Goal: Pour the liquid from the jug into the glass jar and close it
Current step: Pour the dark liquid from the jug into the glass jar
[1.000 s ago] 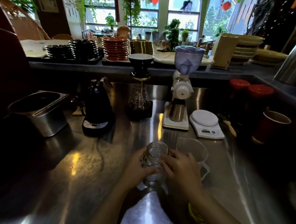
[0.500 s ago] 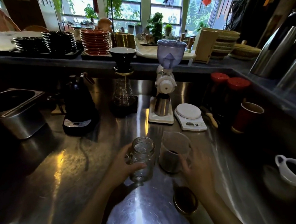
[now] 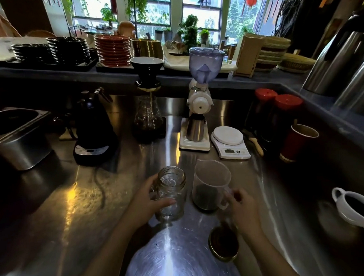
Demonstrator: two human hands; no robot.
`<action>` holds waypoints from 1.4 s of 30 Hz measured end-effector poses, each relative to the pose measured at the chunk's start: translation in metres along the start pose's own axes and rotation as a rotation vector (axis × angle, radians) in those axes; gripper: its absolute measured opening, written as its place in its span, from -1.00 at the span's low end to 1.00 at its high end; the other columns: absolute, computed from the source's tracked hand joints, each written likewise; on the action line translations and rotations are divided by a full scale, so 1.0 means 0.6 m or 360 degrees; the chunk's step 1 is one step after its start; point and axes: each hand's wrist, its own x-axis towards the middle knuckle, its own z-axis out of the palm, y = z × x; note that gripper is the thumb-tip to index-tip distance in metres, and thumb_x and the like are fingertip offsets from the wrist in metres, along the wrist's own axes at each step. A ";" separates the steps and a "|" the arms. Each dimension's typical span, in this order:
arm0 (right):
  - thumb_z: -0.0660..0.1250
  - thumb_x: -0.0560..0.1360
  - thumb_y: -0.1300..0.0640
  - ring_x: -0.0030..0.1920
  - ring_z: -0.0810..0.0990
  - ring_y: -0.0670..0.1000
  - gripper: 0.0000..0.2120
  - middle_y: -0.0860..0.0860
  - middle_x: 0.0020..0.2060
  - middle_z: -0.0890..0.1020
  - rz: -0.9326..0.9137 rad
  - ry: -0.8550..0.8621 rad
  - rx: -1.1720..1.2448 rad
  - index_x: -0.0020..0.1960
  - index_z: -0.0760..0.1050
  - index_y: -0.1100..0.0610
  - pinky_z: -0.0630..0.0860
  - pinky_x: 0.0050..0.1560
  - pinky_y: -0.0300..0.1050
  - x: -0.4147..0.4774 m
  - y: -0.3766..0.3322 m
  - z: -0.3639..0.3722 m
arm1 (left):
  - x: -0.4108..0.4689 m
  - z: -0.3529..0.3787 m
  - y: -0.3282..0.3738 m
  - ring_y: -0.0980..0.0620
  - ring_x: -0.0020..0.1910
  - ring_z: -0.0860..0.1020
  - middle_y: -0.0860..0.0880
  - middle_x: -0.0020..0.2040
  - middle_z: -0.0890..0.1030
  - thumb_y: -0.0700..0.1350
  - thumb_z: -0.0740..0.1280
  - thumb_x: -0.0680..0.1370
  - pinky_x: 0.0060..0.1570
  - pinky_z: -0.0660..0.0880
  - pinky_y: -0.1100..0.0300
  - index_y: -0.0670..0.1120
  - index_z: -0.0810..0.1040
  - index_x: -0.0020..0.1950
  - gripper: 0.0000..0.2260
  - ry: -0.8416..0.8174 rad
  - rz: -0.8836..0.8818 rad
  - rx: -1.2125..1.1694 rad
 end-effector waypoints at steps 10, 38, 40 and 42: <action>0.21 0.52 0.12 -0.13 0.54 -0.02 -0.83 0.04 -0.10 0.58 0.0002 -0.0040 0.0744 0.03 0.48 0.19 0.53 -0.20 -0.15 -0.001 -0.054 -0.011 | -0.004 0.004 0.012 -0.26 0.20 0.55 -0.21 0.22 0.58 -0.38 0.55 0.30 0.18 0.46 -0.31 -0.02 0.46 0.31 -0.35 0.0006 -0.0020 -0.0014; 0.39 0.31 -0.05 -0.09 0.48 -0.11 -0.86 -0.01 -0.18 0.56 -0.1022 -0.0573 -0.0021 -0.17 0.57 -0.03 0.41 -0.13 -0.13 0.051 -0.186 -0.074 | -0.048 0.011 0.019 0.35 0.01 0.56 0.17 0.07 0.60 -0.22 0.61 0.26 -0.11 0.48 0.47 0.22 0.45 0.13 -0.40 -0.0142 0.0097 0.0528; 0.38 0.30 -0.10 -0.07 0.49 -0.02 -0.79 0.04 -0.16 0.56 -0.1072 -0.0619 -0.0127 -0.15 0.57 -0.02 0.42 -0.11 -0.10 0.057 -0.195 -0.071 | -0.052 0.012 0.018 0.43 0.00 0.53 0.19 0.07 0.58 -0.22 0.60 0.27 -0.15 0.45 0.53 0.24 0.43 0.14 -0.39 -0.0159 0.0088 0.0542; 0.39 0.30 -0.07 -0.10 0.49 -0.03 -0.80 0.02 -0.20 0.55 -0.1116 -0.0671 -0.0181 -0.15 0.58 0.01 0.40 -0.11 -0.16 0.060 -0.208 -0.068 | -0.052 0.012 0.018 0.34 0.05 0.55 0.15 0.12 0.58 -0.21 0.60 0.27 -0.11 0.46 0.50 0.23 0.43 0.16 -0.38 -0.0163 0.0091 0.0540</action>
